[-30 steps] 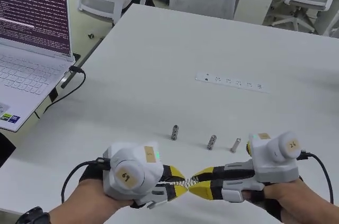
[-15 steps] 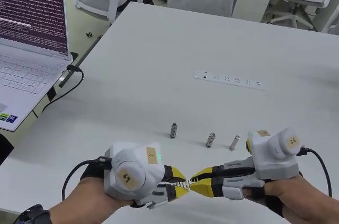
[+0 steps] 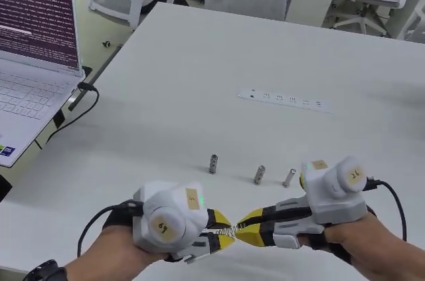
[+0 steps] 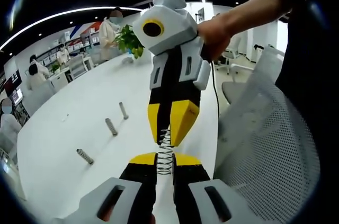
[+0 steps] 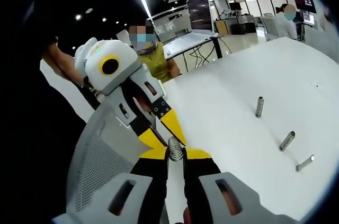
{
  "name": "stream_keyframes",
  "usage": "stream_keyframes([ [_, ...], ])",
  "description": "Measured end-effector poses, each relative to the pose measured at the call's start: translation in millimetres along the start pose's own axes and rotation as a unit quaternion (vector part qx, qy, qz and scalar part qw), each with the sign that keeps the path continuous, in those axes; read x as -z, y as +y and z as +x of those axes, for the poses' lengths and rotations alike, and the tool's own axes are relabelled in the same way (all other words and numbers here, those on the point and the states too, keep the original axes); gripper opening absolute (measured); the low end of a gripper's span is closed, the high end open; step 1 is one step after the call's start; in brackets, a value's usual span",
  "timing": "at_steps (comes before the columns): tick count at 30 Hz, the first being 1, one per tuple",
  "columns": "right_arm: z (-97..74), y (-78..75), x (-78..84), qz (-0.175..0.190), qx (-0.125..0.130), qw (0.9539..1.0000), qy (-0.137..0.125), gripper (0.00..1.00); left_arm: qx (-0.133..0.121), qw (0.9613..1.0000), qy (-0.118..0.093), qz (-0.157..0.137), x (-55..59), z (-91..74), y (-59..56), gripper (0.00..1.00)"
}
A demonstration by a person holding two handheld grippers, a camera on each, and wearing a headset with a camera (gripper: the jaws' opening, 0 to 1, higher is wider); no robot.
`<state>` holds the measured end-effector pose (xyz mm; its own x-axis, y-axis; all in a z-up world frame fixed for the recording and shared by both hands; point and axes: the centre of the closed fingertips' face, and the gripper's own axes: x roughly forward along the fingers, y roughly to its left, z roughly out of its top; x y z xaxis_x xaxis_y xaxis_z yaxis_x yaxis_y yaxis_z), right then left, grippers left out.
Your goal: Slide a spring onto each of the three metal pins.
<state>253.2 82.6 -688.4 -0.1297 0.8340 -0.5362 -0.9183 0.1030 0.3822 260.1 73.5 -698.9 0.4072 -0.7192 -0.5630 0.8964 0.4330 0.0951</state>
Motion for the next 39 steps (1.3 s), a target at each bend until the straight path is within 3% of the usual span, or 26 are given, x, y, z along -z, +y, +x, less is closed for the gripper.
stream_keyframes([
  [2, -1.0, -0.2, 0.9, -0.004, 0.001, 1.0, 0.004, 0.08, -0.002, 0.9999, 0.013, 0.003, 6.1, 2.1, 0.0, 0.03],
  [6, -4.0, -0.3, 1.2, -0.004, 0.004, 1.0, 0.005, 0.08, -0.003, 0.9999, 0.012, -0.006, 7.1, 1.8, -0.8, 0.03],
  [16, -8.6, -1.1, 0.3, -0.006, 0.011, 0.9999, 0.007, 0.08, -0.001, 0.9998, 0.018, 0.003, 6.6, 5.4, -1.9, 0.02],
  [21, -10.0, 0.2, -1.0, -0.018, 0.009, 0.9996, 0.021, 0.08, 0.001, 0.9999, 0.014, 0.005, 4.7, 8.2, -3.0, 0.02],
  [27, -12.0, 3.2, -0.1, -0.055, 0.0, 0.9975, 0.045, 0.1, 0.003, 1.0, -0.005, 0.001, -0.9, 9.9, -6.9, 0.01],
  [32, -14.6, 2.6, 2.5, -0.102, -0.003, 0.9911, 0.085, 0.14, 0.007, 0.9999, -0.013, -0.002, -3.7, 10.9, -9.0, 0.01],
  [38, -16.5, 2.6, 1.9, -0.132, -0.008, 0.9851, 0.11, 0.15, 0.009, 0.9993, -0.032, -0.013, -12.0, 10.9, -7.7, 0.01],
  [39, -17.4, 2.9, 2.2, -0.143, -0.011, 0.9823, 0.12, 0.15, 0.009, 0.9991, -0.038, -0.017, -14.3, 10.7, -6.9, 0.01],
])
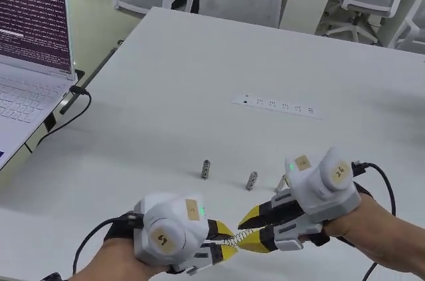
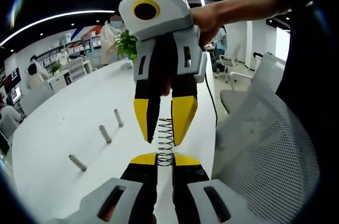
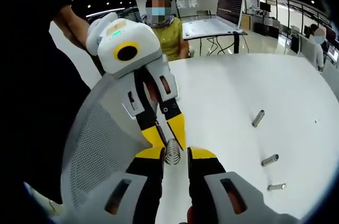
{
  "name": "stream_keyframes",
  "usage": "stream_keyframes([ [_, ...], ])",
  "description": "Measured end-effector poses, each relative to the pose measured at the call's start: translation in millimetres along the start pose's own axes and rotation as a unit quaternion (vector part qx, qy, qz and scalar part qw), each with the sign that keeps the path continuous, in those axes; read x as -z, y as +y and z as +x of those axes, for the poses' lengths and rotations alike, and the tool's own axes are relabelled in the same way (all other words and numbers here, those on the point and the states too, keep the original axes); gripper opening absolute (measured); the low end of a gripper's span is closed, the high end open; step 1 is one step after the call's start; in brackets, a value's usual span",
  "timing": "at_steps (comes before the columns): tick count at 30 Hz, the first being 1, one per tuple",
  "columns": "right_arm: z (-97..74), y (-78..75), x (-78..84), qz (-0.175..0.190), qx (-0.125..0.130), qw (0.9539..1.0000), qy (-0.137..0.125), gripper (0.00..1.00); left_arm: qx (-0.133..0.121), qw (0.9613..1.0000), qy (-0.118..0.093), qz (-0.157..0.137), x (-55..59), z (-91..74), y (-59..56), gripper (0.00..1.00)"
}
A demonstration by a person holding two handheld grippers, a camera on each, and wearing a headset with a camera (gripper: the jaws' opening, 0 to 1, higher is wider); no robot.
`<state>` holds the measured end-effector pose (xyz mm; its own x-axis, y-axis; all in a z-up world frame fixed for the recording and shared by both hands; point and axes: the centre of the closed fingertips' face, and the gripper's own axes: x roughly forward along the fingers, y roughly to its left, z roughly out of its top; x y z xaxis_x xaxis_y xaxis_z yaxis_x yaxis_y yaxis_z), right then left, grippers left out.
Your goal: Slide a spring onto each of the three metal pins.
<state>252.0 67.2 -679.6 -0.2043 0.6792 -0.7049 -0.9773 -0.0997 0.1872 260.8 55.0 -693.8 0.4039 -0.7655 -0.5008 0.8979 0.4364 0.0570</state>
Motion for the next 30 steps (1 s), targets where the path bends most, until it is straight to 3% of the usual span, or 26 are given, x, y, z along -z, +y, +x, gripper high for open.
stream_keyframes([
  [16, -19.0, 2.4, -11.6, -0.072, -0.019, 0.9963, 0.043, 0.09, 0.0, 0.9974, -0.066, -0.026, -29.4, -4.9, 5.7, 0.01],
  [30, -30.6, -1.4, -15.3, -0.104, -0.023, 0.9915, 0.074, 0.09, 0.0, 0.9955, -0.088, -0.034, -45.2, -3.6, 9.7, 0.01],
])
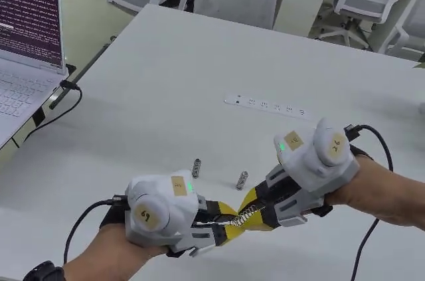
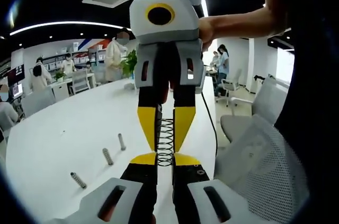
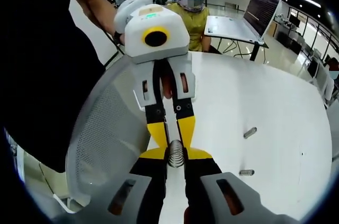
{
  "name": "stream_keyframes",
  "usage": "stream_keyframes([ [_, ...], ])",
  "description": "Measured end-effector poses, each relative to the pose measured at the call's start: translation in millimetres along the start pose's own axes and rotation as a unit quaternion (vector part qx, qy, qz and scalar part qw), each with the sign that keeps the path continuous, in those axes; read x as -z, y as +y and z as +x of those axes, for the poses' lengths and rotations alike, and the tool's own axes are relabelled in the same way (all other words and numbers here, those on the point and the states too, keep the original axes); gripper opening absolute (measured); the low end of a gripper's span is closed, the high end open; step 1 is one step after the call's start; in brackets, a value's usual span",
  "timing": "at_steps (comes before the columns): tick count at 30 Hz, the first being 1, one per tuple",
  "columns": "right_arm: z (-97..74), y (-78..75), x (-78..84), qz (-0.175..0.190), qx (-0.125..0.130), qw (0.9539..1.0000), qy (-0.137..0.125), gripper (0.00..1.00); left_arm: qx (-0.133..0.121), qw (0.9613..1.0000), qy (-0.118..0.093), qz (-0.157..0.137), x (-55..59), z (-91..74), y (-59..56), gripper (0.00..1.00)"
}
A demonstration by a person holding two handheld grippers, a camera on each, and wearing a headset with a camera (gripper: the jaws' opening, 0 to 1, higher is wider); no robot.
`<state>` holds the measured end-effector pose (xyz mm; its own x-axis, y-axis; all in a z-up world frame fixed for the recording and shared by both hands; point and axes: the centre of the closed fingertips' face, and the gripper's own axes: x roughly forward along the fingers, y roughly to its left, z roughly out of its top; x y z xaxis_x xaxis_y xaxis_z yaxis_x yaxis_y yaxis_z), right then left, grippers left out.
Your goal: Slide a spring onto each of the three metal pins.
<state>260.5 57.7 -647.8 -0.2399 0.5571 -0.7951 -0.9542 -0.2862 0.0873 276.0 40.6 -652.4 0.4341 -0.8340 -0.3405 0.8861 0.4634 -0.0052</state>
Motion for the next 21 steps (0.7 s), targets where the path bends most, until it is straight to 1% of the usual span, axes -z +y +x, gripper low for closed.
stream_keyframes([
  [5, 0.0, 0.2, 1.4, -0.01, -0.003, 0.9999, 0.008, 0.09, 0.002, 1.0, 0.001, 0.003, -0.3, 1.1, -0.4, 0.01],
  [11, -0.9, -2.1, 2.3, -0.007, -0.003, 0.9999, 0.014, 0.09, 0.001, 1.0, 0.001, 0.002, -1.3, 2.3, 1.0, 0.02],
  [15, 0.3, -2.7, 3.4, -0.005, 0.001, 0.9998, 0.018, 0.08, 0.003, 1.0, 0.001, -0.003, 0.6, 4.0, 1.9, 0.02],
  [21, 5.1, -0.1, 7.6, 0.0, -0.002, 0.9996, 0.028, 0.08, 0.008, 0.9999, 0.008, -0.009, 6.2, 6.5, -1.6, 0.02],
])
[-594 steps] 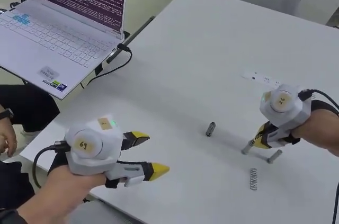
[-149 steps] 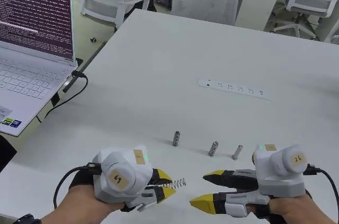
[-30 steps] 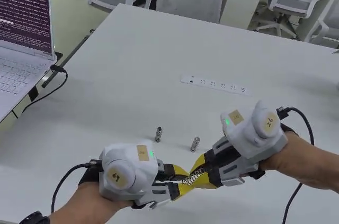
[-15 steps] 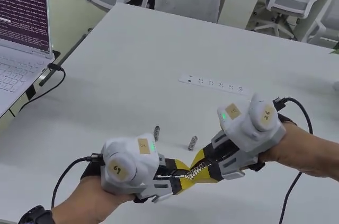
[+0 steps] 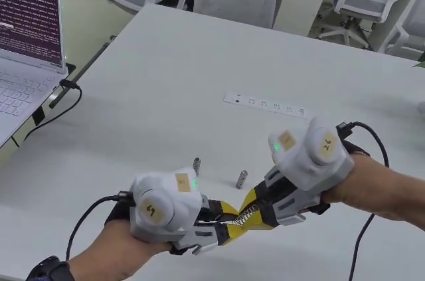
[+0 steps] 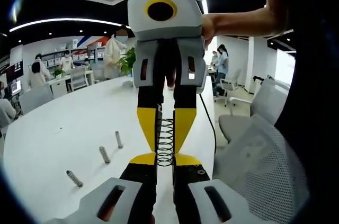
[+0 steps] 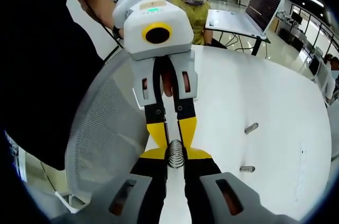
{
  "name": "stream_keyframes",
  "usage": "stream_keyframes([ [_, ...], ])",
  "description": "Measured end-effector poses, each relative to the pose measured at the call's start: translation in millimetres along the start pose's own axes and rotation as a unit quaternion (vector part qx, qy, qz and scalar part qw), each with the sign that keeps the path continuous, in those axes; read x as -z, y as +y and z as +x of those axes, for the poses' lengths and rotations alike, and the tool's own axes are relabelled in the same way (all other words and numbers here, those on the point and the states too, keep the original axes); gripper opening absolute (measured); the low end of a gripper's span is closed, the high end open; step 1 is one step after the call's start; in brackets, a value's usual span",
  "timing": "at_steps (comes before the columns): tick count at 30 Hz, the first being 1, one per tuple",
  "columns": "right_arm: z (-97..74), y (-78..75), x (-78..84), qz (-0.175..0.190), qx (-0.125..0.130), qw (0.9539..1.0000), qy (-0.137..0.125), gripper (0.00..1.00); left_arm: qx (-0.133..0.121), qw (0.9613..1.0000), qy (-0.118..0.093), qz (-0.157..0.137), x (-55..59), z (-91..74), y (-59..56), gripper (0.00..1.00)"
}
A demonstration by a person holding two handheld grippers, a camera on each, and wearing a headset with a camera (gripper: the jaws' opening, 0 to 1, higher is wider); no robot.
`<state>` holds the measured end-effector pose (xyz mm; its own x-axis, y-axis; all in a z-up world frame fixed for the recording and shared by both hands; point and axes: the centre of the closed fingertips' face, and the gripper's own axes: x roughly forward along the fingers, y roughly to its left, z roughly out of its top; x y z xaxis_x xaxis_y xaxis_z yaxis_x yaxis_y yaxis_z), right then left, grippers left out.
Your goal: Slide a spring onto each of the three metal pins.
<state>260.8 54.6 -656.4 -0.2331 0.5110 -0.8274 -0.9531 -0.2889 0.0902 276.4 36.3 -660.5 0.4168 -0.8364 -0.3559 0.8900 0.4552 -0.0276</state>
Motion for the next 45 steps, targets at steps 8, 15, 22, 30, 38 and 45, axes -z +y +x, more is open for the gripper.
stream_keyframes([
  [8, 5.6, -0.3, 6.6, 0.008, 0.007, 0.9999, 0.003, 0.08, -0.001, 0.9999, 0.013, -0.004, 8.5, 2.0, -0.7, 0.03],
  [15, 2.5, -7.4, 24.8, 0.024, 0.026, 0.9992, 0.021, 0.08, -0.01, 0.9996, 0.02, -0.017, 17.2, -1.9, 2.8, 0.04],
  [22, -1.3, -11.2, 44.1, 0.046, 0.041, 0.9976, 0.033, 0.08, -0.029, 0.9987, 0.025, -0.034, 27.1, -14.9, 10.7, 0.08],
  [30, -4.7, -11.3, 57.2, 0.066, 0.048, 0.9961, 0.034, 0.08, -0.054, 0.9968, 0.028, -0.051, 34.7, -32.6, 24.8, 0.13],
  [38, -5.7, -11.1, 65.9, 0.079, 0.051, 0.9949, 0.035, 0.08, -0.066, 0.9948, 0.047, -0.062, 50.0, -49.6, 32.4, 0.18],
  [45, -8.7, -16.2, 77.7, 0.095, 0.065, 0.9926, 0.04, 0.08, -0.084, 0.992, 0.059, -0.074, 62.1, -64.2, 39.1, 0.22],
])
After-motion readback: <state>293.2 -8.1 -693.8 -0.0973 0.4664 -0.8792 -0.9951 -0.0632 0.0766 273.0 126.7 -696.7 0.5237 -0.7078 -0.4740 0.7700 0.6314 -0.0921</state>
